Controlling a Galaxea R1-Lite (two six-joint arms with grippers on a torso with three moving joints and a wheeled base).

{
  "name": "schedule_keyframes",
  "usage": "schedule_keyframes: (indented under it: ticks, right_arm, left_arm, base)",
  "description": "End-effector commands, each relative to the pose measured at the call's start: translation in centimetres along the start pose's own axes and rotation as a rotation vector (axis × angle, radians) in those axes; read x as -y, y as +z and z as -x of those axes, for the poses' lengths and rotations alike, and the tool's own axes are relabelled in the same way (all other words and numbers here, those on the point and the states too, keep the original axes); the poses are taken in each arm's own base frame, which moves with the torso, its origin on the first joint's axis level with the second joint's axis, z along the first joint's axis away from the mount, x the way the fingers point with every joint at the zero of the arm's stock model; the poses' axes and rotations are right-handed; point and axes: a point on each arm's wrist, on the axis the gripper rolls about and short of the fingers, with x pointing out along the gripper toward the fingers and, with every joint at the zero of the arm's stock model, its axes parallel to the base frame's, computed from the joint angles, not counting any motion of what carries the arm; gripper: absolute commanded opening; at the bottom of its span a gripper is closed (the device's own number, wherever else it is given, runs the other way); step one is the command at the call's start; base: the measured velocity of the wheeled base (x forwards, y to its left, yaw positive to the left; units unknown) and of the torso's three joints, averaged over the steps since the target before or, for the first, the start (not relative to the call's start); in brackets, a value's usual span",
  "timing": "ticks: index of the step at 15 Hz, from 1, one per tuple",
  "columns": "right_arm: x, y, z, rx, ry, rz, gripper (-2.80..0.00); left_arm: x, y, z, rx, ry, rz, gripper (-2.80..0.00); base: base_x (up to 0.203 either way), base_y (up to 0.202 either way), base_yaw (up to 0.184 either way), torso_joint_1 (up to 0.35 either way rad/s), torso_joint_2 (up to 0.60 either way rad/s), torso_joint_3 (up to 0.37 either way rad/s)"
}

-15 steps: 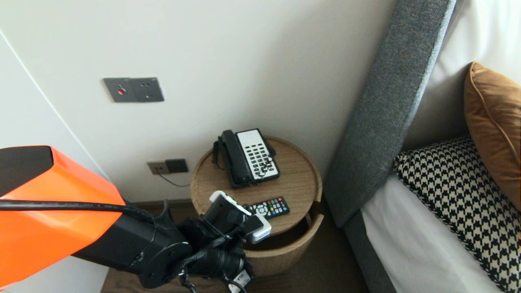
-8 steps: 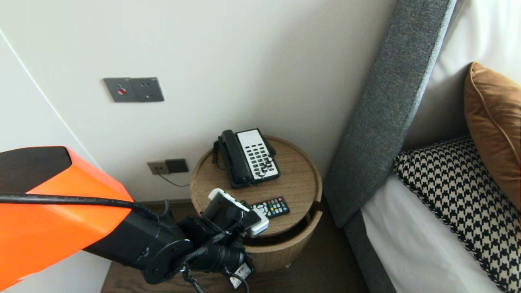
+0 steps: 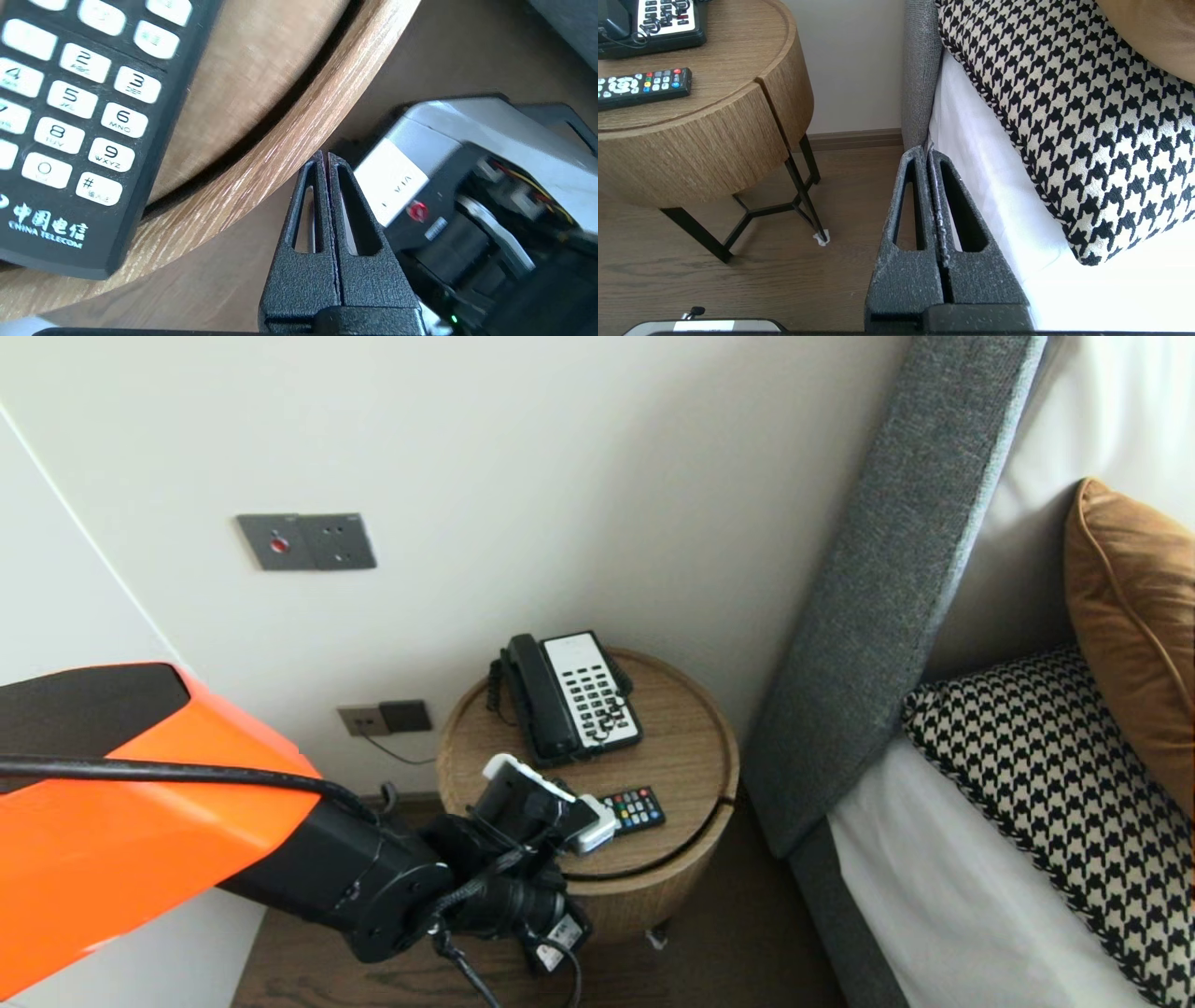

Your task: Close the nightstand drawer

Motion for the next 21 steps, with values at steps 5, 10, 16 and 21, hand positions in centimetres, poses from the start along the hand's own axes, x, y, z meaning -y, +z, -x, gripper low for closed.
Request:
schedule_keyframes:
  ticks: [5, 10, 16, 21]
  right_arm:
    - [0.0, 0.0, 0.0, 0.000, 0.002, 0.000, -2.80]
    - [0.0, 0.0, 0.0, 0.000, 0.000, 0.000, -2.80]
    - [0.0, 0.0, 0.0, 0.000, 0.000, 0.000, -2.80]
    - [0.0, 0.0, 0.0, 0.000, 0.000, 0.000, -2.80]
  left_arm:
    - [-0.4, 0.7, -0.7, 0.016, 0.029, 0.021, -2.80]
    - [-0.1, 0.7, 0.5, 0.028, 0.026, 0.015, -2.80]
    - [1.6, -0.1, 6.4, 0.098, 0.086, -0.020, -2.80]
    - [1.3, -1.6, 11.3, 0.166, 0.255, 0.126, -2.80]
  base:
    - [0.000, 0.000, 0.000, 0.000, 0.00, 0.000]
    - [0.000, 0.000, 0.000, 0.000, 0.00, 0.000]
    - [0.000, 0.000, 0.000, 0.006, 0.00, 0.000]
    - [0.000, 0.000, 0.000, 0.000, 0.00, 0.000]
